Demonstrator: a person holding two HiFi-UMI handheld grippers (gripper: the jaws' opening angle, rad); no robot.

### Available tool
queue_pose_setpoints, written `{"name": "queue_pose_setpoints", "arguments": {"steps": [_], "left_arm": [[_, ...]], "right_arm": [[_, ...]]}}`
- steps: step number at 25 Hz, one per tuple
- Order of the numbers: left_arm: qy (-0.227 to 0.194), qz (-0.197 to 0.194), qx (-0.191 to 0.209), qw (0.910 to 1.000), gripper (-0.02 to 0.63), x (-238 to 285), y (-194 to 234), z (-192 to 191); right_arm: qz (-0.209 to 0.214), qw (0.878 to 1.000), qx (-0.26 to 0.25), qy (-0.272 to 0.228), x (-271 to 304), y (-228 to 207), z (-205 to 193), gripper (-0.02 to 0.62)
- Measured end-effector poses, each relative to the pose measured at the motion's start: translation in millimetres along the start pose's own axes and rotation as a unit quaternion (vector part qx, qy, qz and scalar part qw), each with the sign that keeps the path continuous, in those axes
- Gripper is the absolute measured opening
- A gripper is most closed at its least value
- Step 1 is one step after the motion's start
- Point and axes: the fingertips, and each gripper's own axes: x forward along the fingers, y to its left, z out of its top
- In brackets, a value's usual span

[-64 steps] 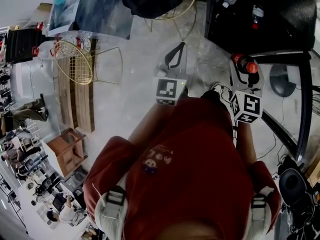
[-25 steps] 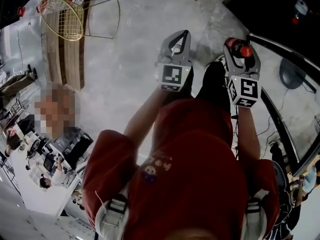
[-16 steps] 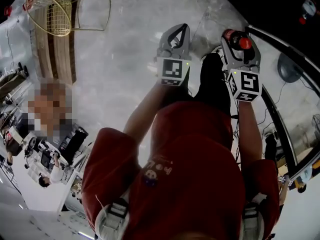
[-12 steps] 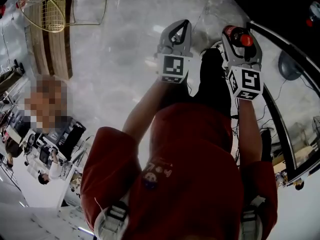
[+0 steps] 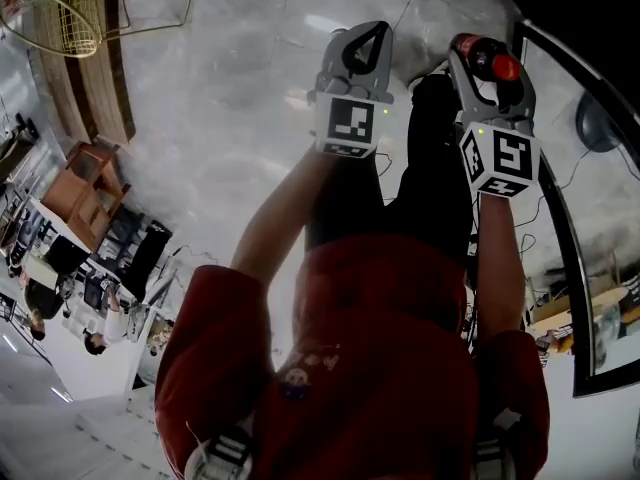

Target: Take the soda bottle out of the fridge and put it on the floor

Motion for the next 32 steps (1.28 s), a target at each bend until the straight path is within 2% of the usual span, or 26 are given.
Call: {"name": "queue_pose_setpoints", "arguments": {"steps": [7, 18, 27, 32], "left_arm": [[0.005, -0.024, 0.002, 0.9997, 0.000, 35, 1, -49], [-0.002, -0.023, 0.026, 0.9994, 0.000, 113, 21, -122], [-0.039, -0.041, 0.042, 0.9975, 0.000, 176, 16, -164], [-0.059, -0.040, 0.036, 0.9968, 0.000, 226, 30, -212]], "right_arm": [[-0.006, 1.000, -0.008, 0.010, 51, -19, -39, 0.302], [-0.006, 0.999, -0.010, 0.035, 131, -44, -123, 0.302], [-0.012, 1.000, -0.007, 0.026, 180, -80, -179, 0.302], [-0.002, 0.999, -0.029, 0.020, 234, -101, -222, 0.302]]}}
